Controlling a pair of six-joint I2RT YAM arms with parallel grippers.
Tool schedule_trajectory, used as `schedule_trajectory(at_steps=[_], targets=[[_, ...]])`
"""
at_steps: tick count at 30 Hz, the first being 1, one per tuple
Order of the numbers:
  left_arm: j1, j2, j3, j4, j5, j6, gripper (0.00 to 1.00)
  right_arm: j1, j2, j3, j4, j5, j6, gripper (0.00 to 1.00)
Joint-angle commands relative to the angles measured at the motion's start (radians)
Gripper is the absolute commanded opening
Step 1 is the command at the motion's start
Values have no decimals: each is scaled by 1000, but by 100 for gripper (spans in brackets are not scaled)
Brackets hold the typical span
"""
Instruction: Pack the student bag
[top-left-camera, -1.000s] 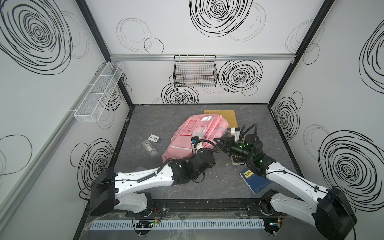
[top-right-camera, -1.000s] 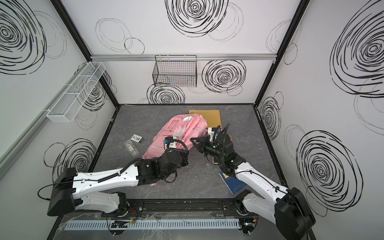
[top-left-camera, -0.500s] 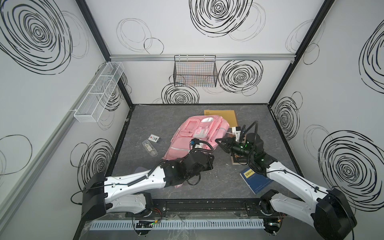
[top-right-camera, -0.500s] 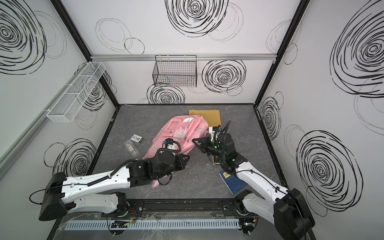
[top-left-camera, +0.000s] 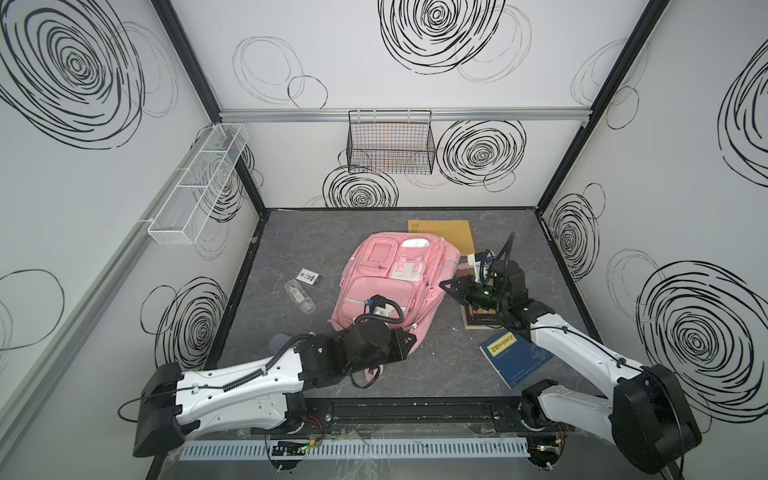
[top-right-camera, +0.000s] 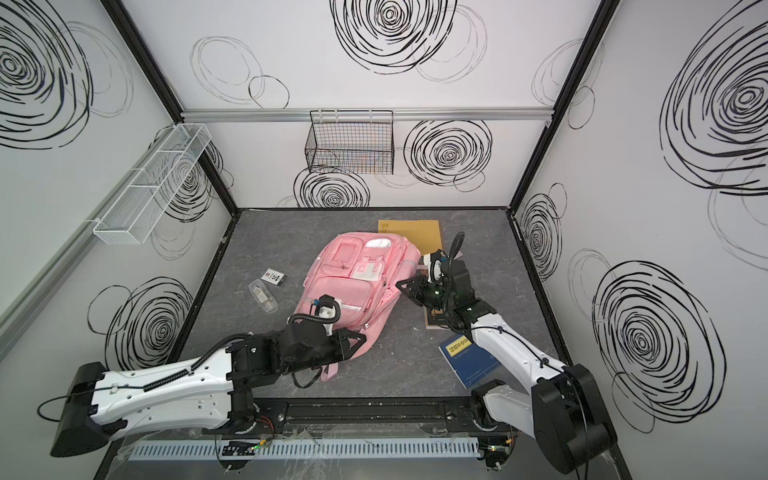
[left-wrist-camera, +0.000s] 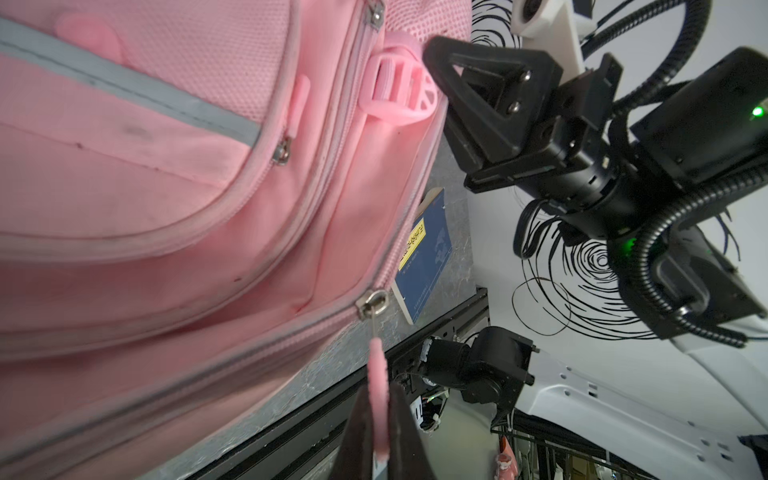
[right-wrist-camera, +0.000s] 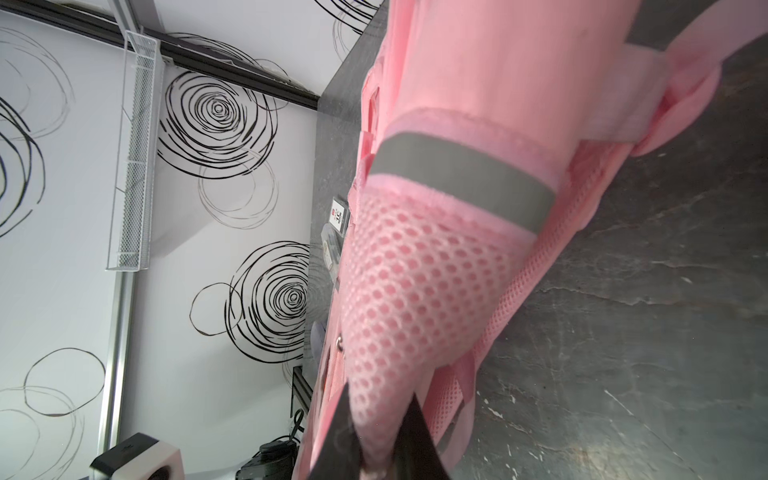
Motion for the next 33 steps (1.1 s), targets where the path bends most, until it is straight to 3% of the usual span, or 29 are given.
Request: schedule_trajectory(at_steps=[1, 6, 9, 10, 12, 16, 17, 18, 24, 26, 30, 33], targets=[[-15, -35, -20, 47, 49, -13, 0, -14, 9, 49, 8, 19, -78, 0], [-19, -91, -80, 25, 56, -6, 0, -36, 33, 5, 83, -3, -138, 0], [-18, -134, -113, 19, 59, 22, 0, -45, 84, 60, 4, -9, -233, 0], [-19, -140, -114, 23, 59, 45, 0, -46, 106, 89, -32, -24, -259, 8], [-23, -137, -105, 40, 56, 92, 0, -41, 133, 144, -121, -46, -305, 38], [-24, -89, -73, 125, 74, 176, 0, -15, 55, 175, -265, 14, -374, 58], [-24, -76, -66, 147, 81, 191, 0, -7, 19, 169, -285, 34, -394, 74], [-24, -60, -61, 174, 91, 204, 0, 8, -27, 157, -298, 56, -427, 83], [-26, -36, -38, 164, 63, 291, 0, 200, -252, 69, -277, 218, -692, 87], [-23, -46, -32, 135, 25, 321, 0, 231, -287, 42, -257, 336, -592, 90], [-21, -53, -27, 151, -25, 377, 0, 263, -262, 36, -316, 360, -257, 77], [-26, -54, -42, 181, -67, 392, 0, 307, -264, 32, -412, 395, -14, 82]])
